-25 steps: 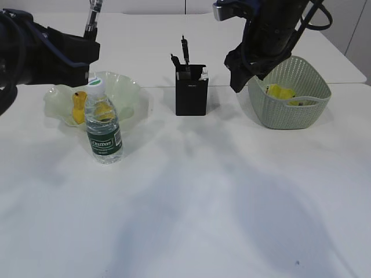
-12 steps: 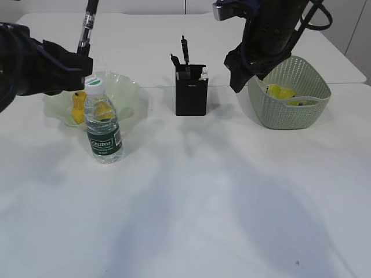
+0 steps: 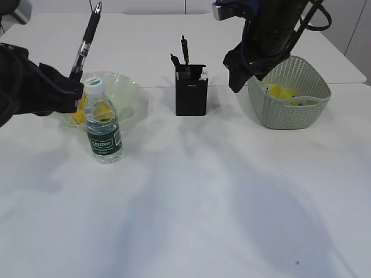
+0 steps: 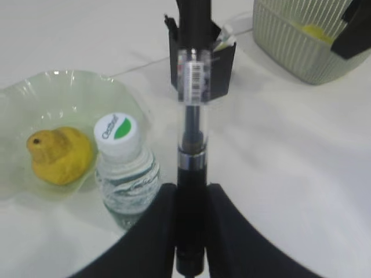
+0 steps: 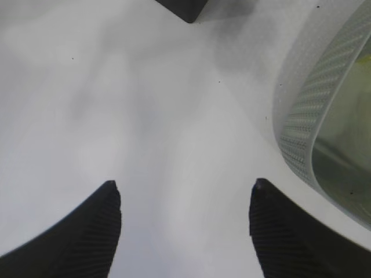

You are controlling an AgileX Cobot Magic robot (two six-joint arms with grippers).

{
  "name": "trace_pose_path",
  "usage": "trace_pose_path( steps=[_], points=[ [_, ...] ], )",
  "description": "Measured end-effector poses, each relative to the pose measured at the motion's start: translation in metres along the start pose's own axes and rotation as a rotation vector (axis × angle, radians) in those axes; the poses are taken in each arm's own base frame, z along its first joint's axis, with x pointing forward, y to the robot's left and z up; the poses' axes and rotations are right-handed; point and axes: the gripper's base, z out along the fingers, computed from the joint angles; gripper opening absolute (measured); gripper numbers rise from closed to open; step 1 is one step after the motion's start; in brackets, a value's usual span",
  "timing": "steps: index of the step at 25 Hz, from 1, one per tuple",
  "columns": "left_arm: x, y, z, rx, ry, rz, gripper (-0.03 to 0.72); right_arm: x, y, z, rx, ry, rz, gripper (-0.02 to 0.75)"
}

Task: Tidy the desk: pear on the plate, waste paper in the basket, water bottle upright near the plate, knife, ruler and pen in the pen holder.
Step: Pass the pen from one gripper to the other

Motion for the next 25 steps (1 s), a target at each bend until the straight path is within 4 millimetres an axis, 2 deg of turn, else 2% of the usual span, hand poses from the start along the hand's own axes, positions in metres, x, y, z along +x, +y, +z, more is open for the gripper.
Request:
trace_pose_path(
  steps=[6,12,17,25],
  points=[
    [0.010,0.003,-0.001,-0.033,0.110,0.067,0.097,0.000,0.000,0.000,-0.005,-0.002,-0.005,0.513],
    [0.020,-0.013,-0.003,0.006,0.209,0.224,0.097,0.000,0.000,0.000,-0.005,-0.002,-0.012,0.513],
    [0.027,-0.015,-0.006,0.005,0.313,0.334,0.097,0.000,0.000,0.000,-0.005,-0.002,-0.014,0.513],
    [0.003,-0.011,-0.018,-0.015,0.417,0.486,0.097,0.000,0.001,0.000,-0.007,-0.002,-0.083,0.513]
  ],
)
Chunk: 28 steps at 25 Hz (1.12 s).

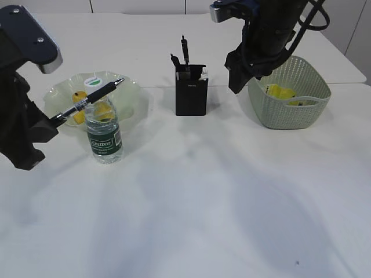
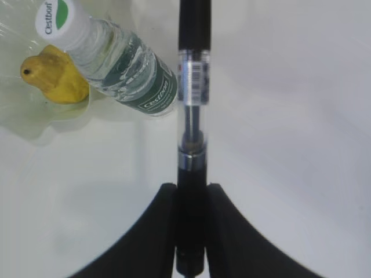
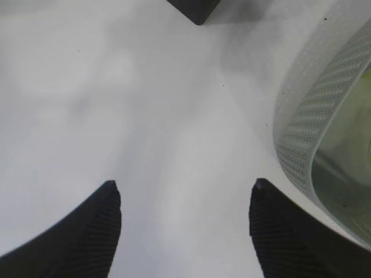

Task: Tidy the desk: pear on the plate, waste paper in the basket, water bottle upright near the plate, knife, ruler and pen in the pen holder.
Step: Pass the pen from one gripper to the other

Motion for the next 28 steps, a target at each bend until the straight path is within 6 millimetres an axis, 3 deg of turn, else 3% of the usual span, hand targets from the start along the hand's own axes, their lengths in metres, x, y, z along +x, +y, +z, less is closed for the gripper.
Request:
trace_pose_path(
  steps=[6,20,28],
  points=[
    [-0.010,0.007,-0.005,0.005,0.089,0.102,0.097,-0.002,0.005,0.000,-0.006,-0.002,-0.099,0.513],
    [-0.046,0.018,-0.011,0.034,0.092,0.225,0.097,-0.012,0.036,-0.001,-0.045,-0.024,-0.332,0.513],
    [-0.070,0.019,-0.007,0.107,0.091,0.276,0.097,-0.015,0.045,-0.016,-0.044,-0.061,-0.438,0.513]
  ],
)
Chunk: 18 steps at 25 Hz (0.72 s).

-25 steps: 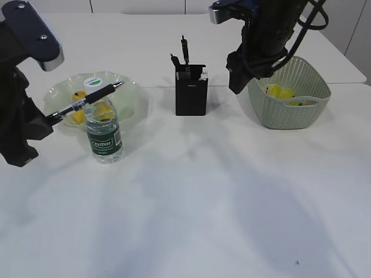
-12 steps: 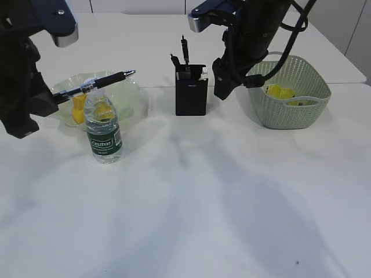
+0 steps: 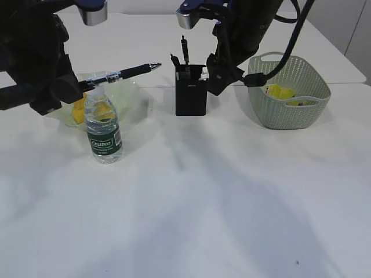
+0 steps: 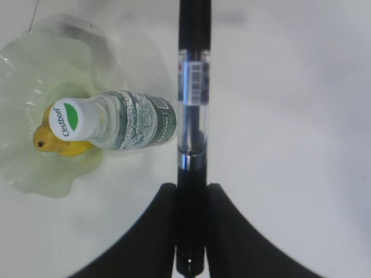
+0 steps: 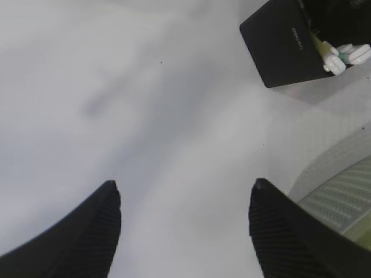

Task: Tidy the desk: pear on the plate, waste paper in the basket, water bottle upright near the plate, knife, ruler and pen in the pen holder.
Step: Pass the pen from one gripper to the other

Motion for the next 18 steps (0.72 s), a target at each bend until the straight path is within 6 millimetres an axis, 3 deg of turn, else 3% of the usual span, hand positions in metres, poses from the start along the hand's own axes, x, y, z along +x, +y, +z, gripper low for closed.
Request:
trace_pose_path(
  steps=[18],
  points=[
    [-0.0030,-0.0015,0.0057,0.059,0.044,0.051,0.097,-0.0055,0.0059,-0.0086,-0.040,-0.074,-0.240,0.489]
  ],
)
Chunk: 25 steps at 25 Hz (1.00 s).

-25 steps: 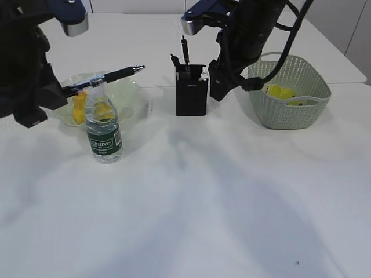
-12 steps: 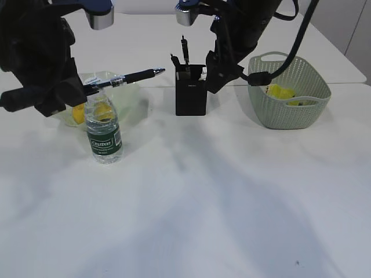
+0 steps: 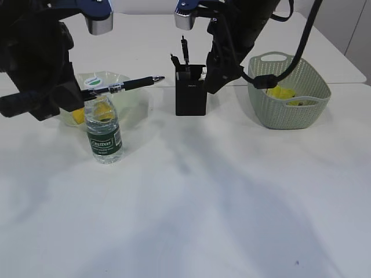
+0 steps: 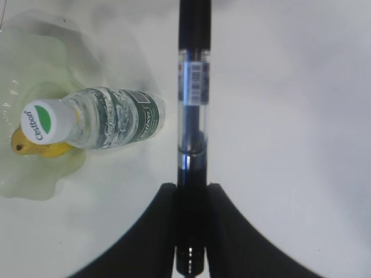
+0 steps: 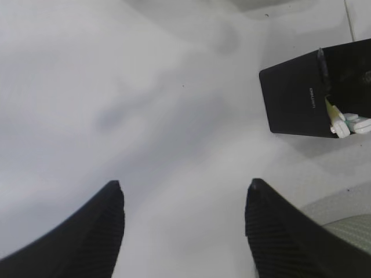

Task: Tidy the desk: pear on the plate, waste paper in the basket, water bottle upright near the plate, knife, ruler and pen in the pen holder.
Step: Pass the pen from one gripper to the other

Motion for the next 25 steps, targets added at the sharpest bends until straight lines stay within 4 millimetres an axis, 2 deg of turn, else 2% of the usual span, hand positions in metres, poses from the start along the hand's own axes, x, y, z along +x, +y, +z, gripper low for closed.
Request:
trace_pose_path(
  steps=[15,25],
  points=[
    [-0.0059,0.0032,-0.0002,-0.035,-0.064,-0.001,0.097,-0.0059,0.0036,-0.0003,-0.039,-0.065,-0.021,0.468],
    [-0.0060,0.0064,-0.0004,-0.071,-0.065,0.018,0.097,-0.0067,0.0043,-0.0020,-0.032,-0.067,-0.109,0.452]
  ],
)
